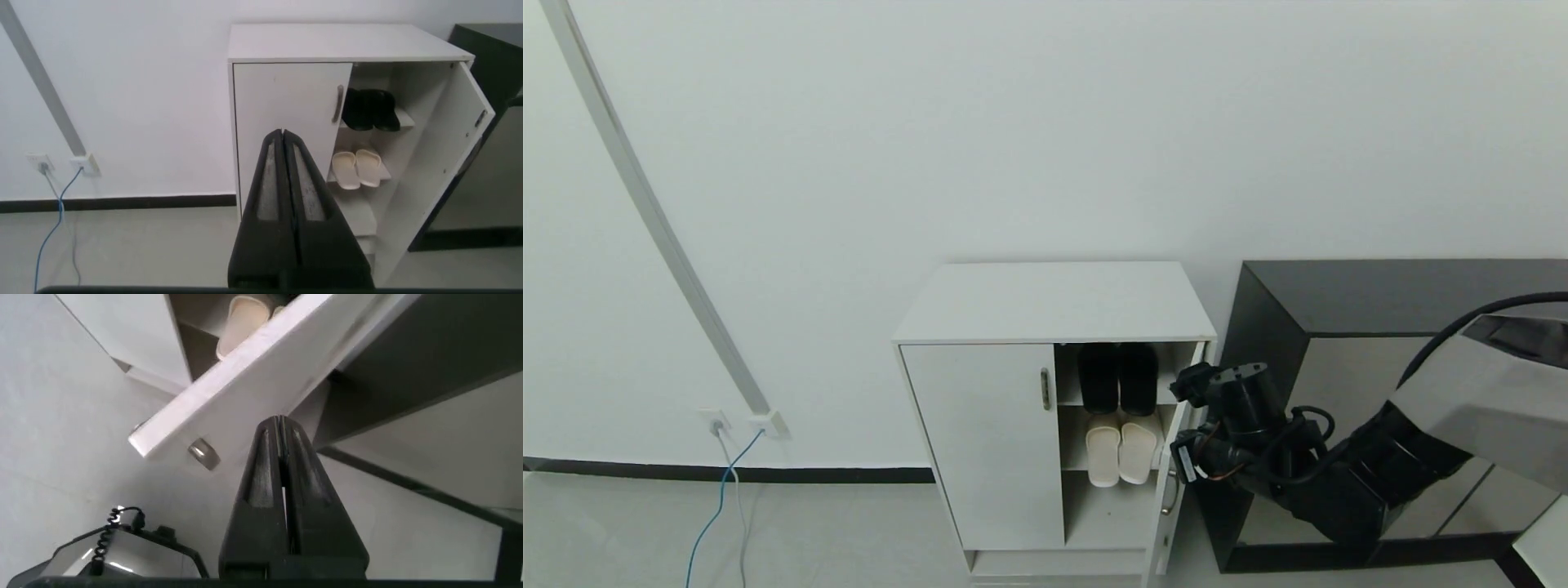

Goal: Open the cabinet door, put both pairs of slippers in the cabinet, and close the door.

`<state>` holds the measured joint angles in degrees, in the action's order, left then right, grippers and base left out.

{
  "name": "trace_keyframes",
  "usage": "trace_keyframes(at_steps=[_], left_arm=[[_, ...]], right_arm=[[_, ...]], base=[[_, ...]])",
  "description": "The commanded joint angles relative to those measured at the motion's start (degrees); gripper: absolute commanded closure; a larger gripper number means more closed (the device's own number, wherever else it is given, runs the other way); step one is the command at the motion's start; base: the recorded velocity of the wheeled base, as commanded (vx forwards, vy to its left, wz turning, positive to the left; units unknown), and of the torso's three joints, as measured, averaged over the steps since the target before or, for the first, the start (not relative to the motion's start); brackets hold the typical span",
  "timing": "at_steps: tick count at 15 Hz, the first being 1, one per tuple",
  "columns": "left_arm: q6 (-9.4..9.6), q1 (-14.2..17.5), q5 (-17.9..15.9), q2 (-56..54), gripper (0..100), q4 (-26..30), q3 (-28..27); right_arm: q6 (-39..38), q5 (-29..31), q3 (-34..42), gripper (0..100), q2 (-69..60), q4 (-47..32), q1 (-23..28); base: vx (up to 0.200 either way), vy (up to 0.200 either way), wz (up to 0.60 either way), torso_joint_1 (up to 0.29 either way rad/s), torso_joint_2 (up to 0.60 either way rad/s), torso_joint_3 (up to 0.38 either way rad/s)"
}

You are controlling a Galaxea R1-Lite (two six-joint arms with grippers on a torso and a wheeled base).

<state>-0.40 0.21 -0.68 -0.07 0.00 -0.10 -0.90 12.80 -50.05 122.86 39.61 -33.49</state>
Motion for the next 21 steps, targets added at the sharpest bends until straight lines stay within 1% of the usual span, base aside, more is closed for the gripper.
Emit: trace_keyframes(at_steps=[1,3,6,7,10,12,15,18,21], left_arm=[[-0.04,-0.03,-0.02,0.07,100,0.00,0.01],[-0.04,-0.03,-0.02,0.07,100,0.00,0.01],[-0.04,0.06,-0.02,0.07,100,0.00,0.01],[-0.04,0.06,-0.02,0.07,100,0.00,0.01],[0.05,0.06,-0.02,0.07,100,0.00,0.01],[0.05,-0.03,-0.02,0.07,100,0.00,0.01],[0.05,-0.03,-0.11,0.07,100,0.00,0.01],[0.05,-0.03,-0.11,0.07,100,0.00,0.01],[0.05,-0.03,-0.11,0.07,100,0.00,0.01]], right_arm=[[-1.91,-0.14,-2.33,100,4.06,2.84,-2.02],[-3.58,-0.32,-2.59,100,4.50,6.36,-2.90],[-3.67,-1.20,-1.01,100,3.71,7.68,-2.99],[-3.67,-1.90,-0.04,100,3.44,9.26,-3.16],[-3.67,-4.27,5.67,100,1.86,14.27,-4.04],[-3.67,-4.80,8.57,100,0.98,16.82,-4.74],[-3.58,-4.71,12.26,100,0.19,18.84,-6.50],[-3.58,-4.71,13.32,100,0.19,20.07,-7.12],[-3.58,-5.07,13.49,100,0.01,19.98,-6.85]], base=[[0.000,0.000,0.00,0.000,0.00,0.000],[0.000,0.000,0.00,0.000,0.00,0.000],[0.000,0.000,0.00,-0.001,0.00,0.019],[0.000,0.000,0.00,0.000,0.00,0.000],[0.000,0.000,0.00,0.000,0.00,0.000],[0.000,0.000,0.00,0.000,0.00,0.000],[0.200,0.000,0.00,0.002,0.00,0.002],[0.200,0.000,0.00,-0.007,0.00,0.006],[0.000,0.000,0.00,0.000,0.00,0.000]])
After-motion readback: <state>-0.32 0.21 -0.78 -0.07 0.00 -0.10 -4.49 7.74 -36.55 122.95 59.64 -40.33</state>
